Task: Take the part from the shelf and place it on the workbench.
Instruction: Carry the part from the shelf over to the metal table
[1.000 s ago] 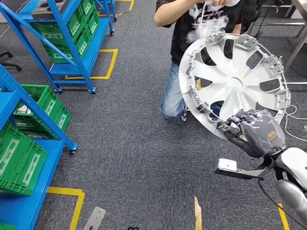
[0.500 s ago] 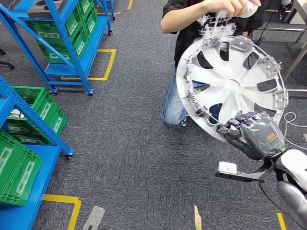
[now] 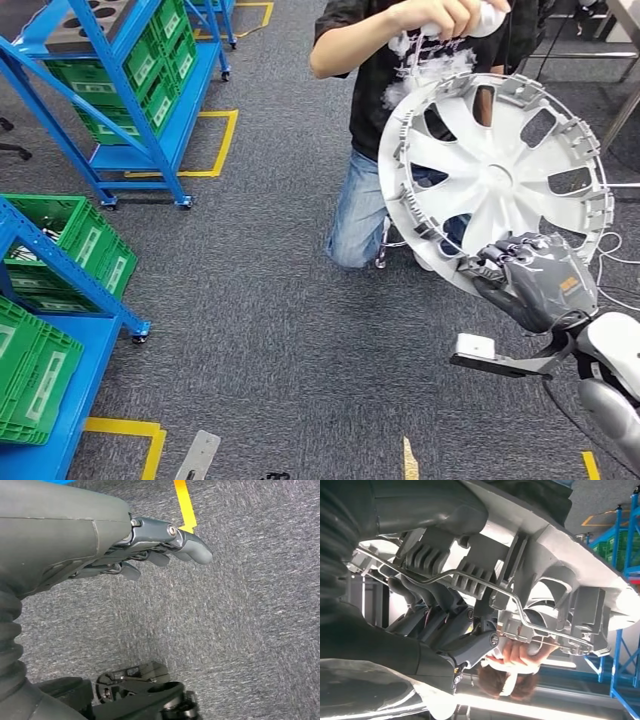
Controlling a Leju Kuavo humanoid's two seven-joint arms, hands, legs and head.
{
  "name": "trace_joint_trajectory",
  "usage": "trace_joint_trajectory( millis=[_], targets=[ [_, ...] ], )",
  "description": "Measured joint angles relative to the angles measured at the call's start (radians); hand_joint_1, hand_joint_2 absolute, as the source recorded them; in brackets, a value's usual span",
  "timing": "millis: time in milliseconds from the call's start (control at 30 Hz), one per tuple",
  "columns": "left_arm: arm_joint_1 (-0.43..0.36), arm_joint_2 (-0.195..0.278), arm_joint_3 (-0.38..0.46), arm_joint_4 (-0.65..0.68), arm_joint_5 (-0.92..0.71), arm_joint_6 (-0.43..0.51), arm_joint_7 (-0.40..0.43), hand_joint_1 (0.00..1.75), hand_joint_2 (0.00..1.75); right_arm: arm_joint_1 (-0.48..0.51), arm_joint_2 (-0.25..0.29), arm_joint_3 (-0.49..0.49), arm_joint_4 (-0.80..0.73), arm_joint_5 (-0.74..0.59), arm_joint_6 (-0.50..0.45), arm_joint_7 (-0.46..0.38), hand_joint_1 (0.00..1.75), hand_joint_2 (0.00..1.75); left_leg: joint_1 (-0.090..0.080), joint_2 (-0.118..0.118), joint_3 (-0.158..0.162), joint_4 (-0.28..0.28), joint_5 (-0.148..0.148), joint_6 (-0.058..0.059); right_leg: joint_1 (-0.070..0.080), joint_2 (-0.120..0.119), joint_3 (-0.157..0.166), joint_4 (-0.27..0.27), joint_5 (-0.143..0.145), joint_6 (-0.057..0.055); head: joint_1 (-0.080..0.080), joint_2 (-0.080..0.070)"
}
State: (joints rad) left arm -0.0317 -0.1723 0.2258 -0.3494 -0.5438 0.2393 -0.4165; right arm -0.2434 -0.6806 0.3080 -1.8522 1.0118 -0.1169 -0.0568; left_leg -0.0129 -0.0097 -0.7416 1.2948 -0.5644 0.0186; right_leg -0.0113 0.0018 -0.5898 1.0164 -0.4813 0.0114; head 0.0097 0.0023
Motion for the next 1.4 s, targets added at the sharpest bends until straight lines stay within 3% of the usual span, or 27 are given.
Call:
trace_joint_trajectory(
  millis=[67, 133, 233, 300, 400, 467, 500, 533, 600, 667, 800, 867, 933, 967, 1000, 1033, 1100, 1167, 1300, 1333, 1400],
  targets=[
    [0.000, 0.000, 0.000, 0.000, 0.000, 0.003, 0.001, 0.00, 1.75, 0.001, 0.000, 0.000, -0.001, 0.001, -0.002, 0.000, 1.75, 1.75, -0.002, 0.000, 0.045, -0.120, 0.078, 0.010, 0.002, 0.001, 0.008, 0.000, -0.006, 0.000, 0.000, 0.000],
    [-0.002, 0.000, 0.000, 0.000, 0.001, 0.006, 0.002, 0.00, 1.75, 0.001, 0.000, -0.001, -0.002, -0.004, -0.002, 0.001, 1.75, 1.75, -0.008, 0.000, 0.087, -0.231, 0.121, 0.020, 0.002, 0.002, 0.011, -0.001, -0.009, 0.004, 0.000, 0.000],
    [-0.001, 0.001, 0.000, 0.000, 0.004, 0.009, 0.004, 0.00, 1.75, 0.002, 0.000, -0.004, -0.002, -0.030, 0.005, 0.003, 1.75, 1.75, -0.013, -0.001, 0.102, -0.268, 0.126, 0.028, 0.000, 0.001, 0.007, -0.003, -0.013, 0.019, 0.000, 0.000],
    [0.000, 0.001, 0.000, 0.000, 0.005, 0.011, 0.005, 0.00, 1.75, 0.002, -0.001, -0.007, -0.002, -0.050, 0.013, 0.004, 1.75, 1.75, -0.009, -0.001, 0.111, -0.281, 0.133, 0.035, -0.001, 0.000, -0.004, 0.019, -0.033, 0.028, 0.002, 0.000],
    [-0.002, -0.002, 0.000, 0.000, 0.007, 0.010, 0.005, 0.00, 1.75, 0.003, -0.001, -0.010, -0.003, -0.066, 0.021, 0.006, 1.75, 1.75, -0.006, 0.001, 0.117, -0.287, 0.134, 0.042, -0.003, 0.000, -0.084, 0.180, -0.111, 0.038, 0.005, 0.000],
    [-0.002, -0.003, 0.000, 0.000, 0.008, 0.009, 0.005, 0.00, 1.75, 0.006, -0.001, -0.010, -0.003, -0.069, 0.022, 0.006, 1.75, 1.75, -0.006, 0.001, 0.117, -0.286, 0.133, 0.043, -0.004, -0.001, -0.135, 0.270, -0.135, 0.044, 0.005, 0.000],
    [-0.002, -0.003, 0.000, 0.000, 0.009, 0.009, 0.005, 0.00, 1.75, 0.007, -0.001, -0.010, -0.003, -0.070, 0.023, 0.006, 1.75, 1.75, -0.006, 0.001, 0.117, -0.285, 0.132, 0.043, -0.006, -0.001, -0.137, 0.266, -0.120, 0.047, 0.005, 0.000],
    [-0.002, -0.004, 0.000, 0.000, 0.009, 0.009, 0.005, 0.00, 1.75, 0.007, -0.001, -0.010, -0.003, -0.071, 0.023, 0.006, 1.75, 1.75, -0.005, 0.001, 0.117, -0.283, 0.131, 0.042, -0.008, -0.002, -0.118, 0.222, -0.088, 0.049, 0.005, 0.000],
    [-0.002, -0.005, 0.000, 0.000, 0.009, 0.009, 0.005, 0.00, 1.75, 0.006, -0.001, -0.011, -0.003, -0.074, 0.024, 0.006, 1.75, 1.75, -0.007, 0.000, 0.117, -0.275, 0.125, 0.034, -0.011, -0.011, -0.050, 0.085, -0.026, 0.052, 0.006, 0.000],
    [-0.001, -0.005, 0.000, 0.000, 0.010, 0.009, 0.005, 0.00, 1.75, 0.006, -0.001, -0.013, -0.004, -0.078, 0.026, 0.006, 1.75, 1.75, -0.012, 0.000, 0.114, -0.267, 0.121, 0.025, -0.010, -0.015, -0.008, 0.009, -0.005, 0.045, 0.005, 0.000],
    [0.002, -0.005, 0.000, 0.000, 0.010, 0.010, 0.005, 0.00, 1.75, 0.007, -0.001, -0.015, -0.004, -0.085, 0.029, 0.006, 1.75, 1.75, -0.009, 0.005, 0.107, -0.245, 0.104, 0.010, -0.010, -0.005, -0.002, 0.003, -0.001, 0.024, 0.002, 0.000],
    [0.001, -0.006, 0.000, 0.000, 0.010, 0.010, 0.005, 0.00, 1.75, 0.006, -0.001, -0.019, -0.004, -0.087, 0.030, 0.008, 1.75, 1.75, -0.005, 0.005, 0.074, -0.159, 0.049, -0.001, -0.011, -0.003, -0.001, 0.002, 0.000, 0.015, 0.001, 0.000],
    [0.002, -0.006, 0.000, 0.000, 0.011, 0.010, 0.005, 0.00, 1.75, 0.006, -0.001, -0.021, -0.004, -0.087, 0.030, 0.008, 1.75, 1.75, -0.001, 0.005, 0.022, -0.030, -0.012, -0.007, -0.010, 0.003, -0.001, 0.002, 0.000, 0.011, 0.000, 0.000],
    [0.003, -0.006, 0.000, 0.000, 0.011, 0.010, 0.005, 0.00, 1.75, 0.006, 0.000, -0.022, -0.004, -0.087, 0.031, 0.008, 1.75, 1.75, 0.001, 0.005, 0.006, 0.013, -0.024, -0.007, -0.009, 0.006, -0.001, 0.002, 0.000, 0.011, 0.000, 0.000],
    [0.003, -0.006, 0.000, 0.000, 0.011, 0.010, 0.005, 0.00, 1.75, 0.006, 0.000, -0.022, -0.004, -0.087, 0.032, 0.008, 1.75, 1.75, 0.001, 0.005, 0.004, 0.021, -0.018, -0.006, -0.009, 0.011, -0.001, 0.002, 0.000, 0.011, 0.000, 0.000],
    [0.003, -0.006, 0.000, 0.000, 0.011, 0.010, 0.005, 0.00, 1.75, 0.006, 0.000, -0.022, -0.004, -0.087, 0.033, 0.008, 1.75, 1.75, 0.002, 0.004, 0.019, -0.008, 0.005, -0.004, -0.009, 0.016, 0.000, 0.003, 0.000, 0.011, 0.000, 0.000],
    [0.003, -0.006, 0.000, 0.000, 0.011, 0.010, 0.005, 0.00, 1.75, 0.005, -0.001, -0.022, -0.004, -0.088, 0.035, 0.007, 1.75, 1.75, 0.002, -0.010, 0.081, -0.136, 0.070, 0.003, -0.009, 0.027, 0.001, 0.003, 0.000, 0.012, 0.001, 0.000],
    [0.003, -0.006, 0.000, 0.000, 0.012, 0.010, 0.005, 0.00, 1.75, 0.004, -0.001, -0.022, -0.004, -0.089, 0.036, 0.007, 1.75, 1.75, 0.002, -0.027, 0.125, -0.234, 0.098, 0.007, -0.008, 0.036, -0.004, 0.005, 0.000, 0.018, 0.001, 0.000],
    [0.002, -0.006, 0.000, 0.000, 0.012, 0.011, 0.005, 0.00, 1.75, 0.005, -0.001, -0.025, -0.004, -0.089, 0.036, 0.008, 1.75, 1.75, 0.001, -0.016, 0.135, -0.265, 0.099, 0.020, -0.014, 0.040, -0.019, 0.011, -0.005, 0.038, 0.002, 0.000],
    [0.001, -0.006, 0.000, 0.000, 0.012, 0.012, 0.005, 0.00, 1.75, 0.004, -0.001, -0.025, -0.004, -0.089, 0.037, 0.008, 1.75, 1.75, 0.002, -0.011, 0.137, -0.270, 0.102, 0.026, -0.014, 0.032, -0.032, 0.034, -0.020, 0.042, 0.004, 0.000],
    [0.001, -0.007, 0.000, 0.000, 0.012, 0.012, 0.005, 0.00, 1.75, 0.004, -0.001, -0.026, -0.004, -0.089, 0.037, 0.007, 1.75, 1.75, 0.001, 0.001, 0.139, -0.273, 0.103, 0.033, -0.012, 0.013, -0.085, 0.145, -0.077, 0.045, 0.007, 0.000]
  ],
)
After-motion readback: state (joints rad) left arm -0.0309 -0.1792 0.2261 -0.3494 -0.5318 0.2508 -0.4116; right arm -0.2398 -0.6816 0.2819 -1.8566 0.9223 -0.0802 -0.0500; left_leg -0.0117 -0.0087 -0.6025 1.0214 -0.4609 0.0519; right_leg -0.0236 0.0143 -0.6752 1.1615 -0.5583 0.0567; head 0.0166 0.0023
